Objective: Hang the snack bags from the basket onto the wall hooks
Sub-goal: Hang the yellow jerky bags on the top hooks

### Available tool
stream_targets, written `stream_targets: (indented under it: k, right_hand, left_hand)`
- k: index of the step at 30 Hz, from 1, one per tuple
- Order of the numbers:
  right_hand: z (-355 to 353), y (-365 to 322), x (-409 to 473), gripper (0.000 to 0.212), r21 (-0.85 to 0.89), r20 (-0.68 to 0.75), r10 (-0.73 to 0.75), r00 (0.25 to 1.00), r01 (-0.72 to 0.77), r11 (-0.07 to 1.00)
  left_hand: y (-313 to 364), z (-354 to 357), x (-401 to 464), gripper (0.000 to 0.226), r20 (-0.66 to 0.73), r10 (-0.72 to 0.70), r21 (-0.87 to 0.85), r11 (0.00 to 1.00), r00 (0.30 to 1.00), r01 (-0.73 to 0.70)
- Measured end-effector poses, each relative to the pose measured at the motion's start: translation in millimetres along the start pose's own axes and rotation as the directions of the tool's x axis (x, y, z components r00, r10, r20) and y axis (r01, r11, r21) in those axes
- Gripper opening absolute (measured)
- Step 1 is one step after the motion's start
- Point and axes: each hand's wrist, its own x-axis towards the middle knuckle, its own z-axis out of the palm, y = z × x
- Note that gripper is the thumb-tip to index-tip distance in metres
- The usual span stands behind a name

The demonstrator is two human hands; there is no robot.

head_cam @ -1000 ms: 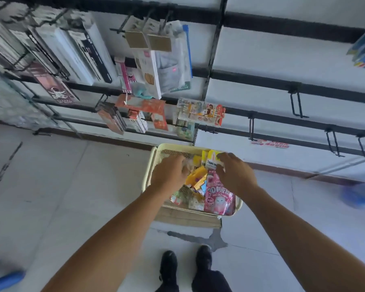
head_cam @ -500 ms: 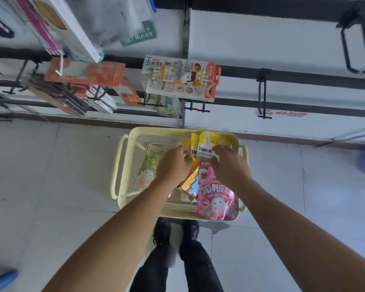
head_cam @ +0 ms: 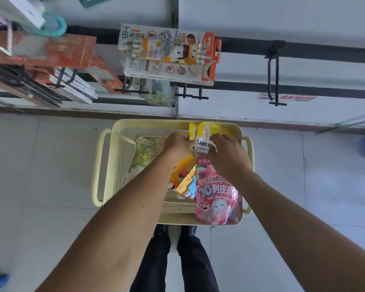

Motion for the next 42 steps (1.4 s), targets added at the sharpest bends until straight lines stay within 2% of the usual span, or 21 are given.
stream_targets:
  k: [3,12,25,28,31,32,33,36,38,40,42]
  right_hand:
    - [-1.5,2.5,1.7,0.034,-0.007,-0.019,0.006,1.0,-0.006,1.0]
    - [-12.4,-11.3,-11.2,0.035,0.005,0.004,-0.022,1.0,0.022,1.0]
    - [-44.2,-25.2,-38.8,0.043,0.037,0.001,-0.057,0.998,0.057,0.998]
    - [-56.5,-33.6,-41.6,0.057,0.201,0.046,-0.034,0.998,0.024,0.979]
    - [-77.5,-49.1,-51.1,0.081,0.508,0.107,-0.035,0.994,-0.024,0.861]
    - [-85.3,-53.8,-53.9,0.083,0.586,0.12,-0.049,0.992,-0.031,0.81]
    - [-91.5,-56.9,-55.2,0.077,0.655,0.134,-0.061,0.989,-0.042,0.755]
    - [-112.7,-71.0,-64.2,0.027,0.808,0.191,-0.083,0.978,-0.108,0.58]
    - [-128.8,-83.0,-76.8,0.016,0.854,0.181,-0.089,0.98,-0.111,0.508]
    - [-146.8,-97.6,-95.0,0.011,0.885,0.144,-0.119,0.982,-0.074,0.46]
    - [-163.1,-110.3,-114.1,0.011,0.893,0.117,-0.121,0.986,-0.051,0.448]
  left_hand:
    - [-0.3,0.5,1.9,0.015,-0.002,0.021,-0.046,0.999,1.0,-0.021]
    - [-4.6,-24.2,-35.9,0.01,-0.111,0.245,-0.003,0.969,0.963,-0.247]
    - [-11.7,-65.8,-98.3,0.012,-0.205,0.313,-0.108,0.935,0.928,-0.339]
    - [-7.2,-78.9,-116.8,0.015,-0.182,0.335,-0.221,0.902,0.925,-0.37]
    - [-7.3,-95.8,-133.7,0.009,-0.153,0.303,-0.346,0.875,0.941,-0.338]
    - [-6.1,-101.8,-140.2,0.01,-0.138,0.282,-0.39,0.866,0.949,-0.314]
    - [-4.1,-107.1,-148.1,0.013,-0.115,0.265,-0.434,0.854,0.957,-0.289]
    - [5.0,-121.9,-172.7,0.024,-0.081,0.244,-0.527,0.813,0.966,-0.249]
    - [15.9,-132.2,-191.9,0.025,-0.077,0.256,-0.589,0.768,0.964,-0.251]
    - [28.0,-140.8,-211.0,0.01,-0.03,0.302,-0.644,0.723,0.953,-0.249]
    - [40.6,-147.0,-231.7,0.024,0.035,0.363,-0.658,0.71,0.931,-0.252]
